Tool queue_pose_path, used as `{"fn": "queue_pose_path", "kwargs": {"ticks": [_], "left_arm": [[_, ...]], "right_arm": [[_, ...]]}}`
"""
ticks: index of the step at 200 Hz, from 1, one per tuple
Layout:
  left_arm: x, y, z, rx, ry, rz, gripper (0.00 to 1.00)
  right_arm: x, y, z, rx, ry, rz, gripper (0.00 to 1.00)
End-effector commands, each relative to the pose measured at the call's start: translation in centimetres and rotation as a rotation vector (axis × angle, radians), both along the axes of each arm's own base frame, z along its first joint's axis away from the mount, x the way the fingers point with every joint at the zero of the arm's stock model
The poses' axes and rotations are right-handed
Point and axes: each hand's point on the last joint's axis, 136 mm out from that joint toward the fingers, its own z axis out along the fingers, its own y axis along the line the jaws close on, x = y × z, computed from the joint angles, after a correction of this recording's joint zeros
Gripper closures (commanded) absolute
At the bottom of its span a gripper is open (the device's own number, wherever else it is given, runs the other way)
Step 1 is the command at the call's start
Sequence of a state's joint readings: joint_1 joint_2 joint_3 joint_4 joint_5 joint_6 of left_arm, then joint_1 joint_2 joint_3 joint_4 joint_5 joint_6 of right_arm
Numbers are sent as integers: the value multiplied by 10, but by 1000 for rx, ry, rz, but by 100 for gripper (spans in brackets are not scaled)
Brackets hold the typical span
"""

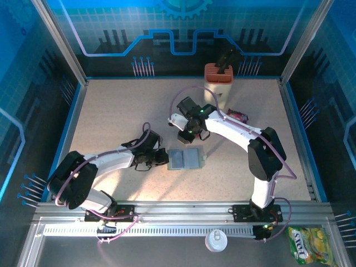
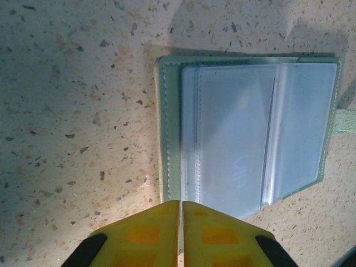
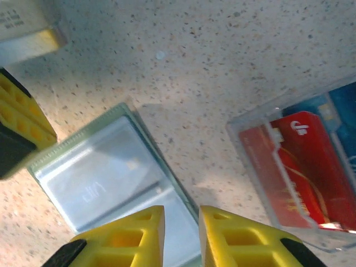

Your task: Take the credit cards out of the card holder

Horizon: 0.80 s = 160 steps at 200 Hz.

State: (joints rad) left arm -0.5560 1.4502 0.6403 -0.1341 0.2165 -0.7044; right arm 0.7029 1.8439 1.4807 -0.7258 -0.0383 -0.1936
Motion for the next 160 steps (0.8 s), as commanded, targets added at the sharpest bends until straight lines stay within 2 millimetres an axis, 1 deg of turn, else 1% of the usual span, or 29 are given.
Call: {"fn": "queue_pose_path", "kwargs": {"ticks": [1, 14, 30, 55, 83, 110, 134, 160], "left_arm": [[12, -3, 21, -29, -94, -19, 90], [13, 0, 24, 0, -103, -25, 90], [13, 2, 23, -5, -98, 6, 90], [16, -1, 26, -32, -104, 22, 89], [27, -8, 34, -29, -108, 10, 90], [34, -13, 41, -19, -118, -14, 91], [28, -14, 39, -38, -100, -15, 94], [12, -8, 28, -38, -43, -5, 95]], "right_arm": [[3, 15, 27, 156, -25, -127, 77], [-2, 21, 27, 212, -7, -135, 76], [-4, 22, 24, 241, -8, -167, 76], [-9, 27, 22, 284, 22, -191, 76], [-15, 25, 13, 258, 38, -231, 76], [-19, 24, 9, 294, 50, -289, 76], [-21, 20, 1, 299, 85, -361, 77], [-27, 17, -9, 335, 148, -456, 78]]}}
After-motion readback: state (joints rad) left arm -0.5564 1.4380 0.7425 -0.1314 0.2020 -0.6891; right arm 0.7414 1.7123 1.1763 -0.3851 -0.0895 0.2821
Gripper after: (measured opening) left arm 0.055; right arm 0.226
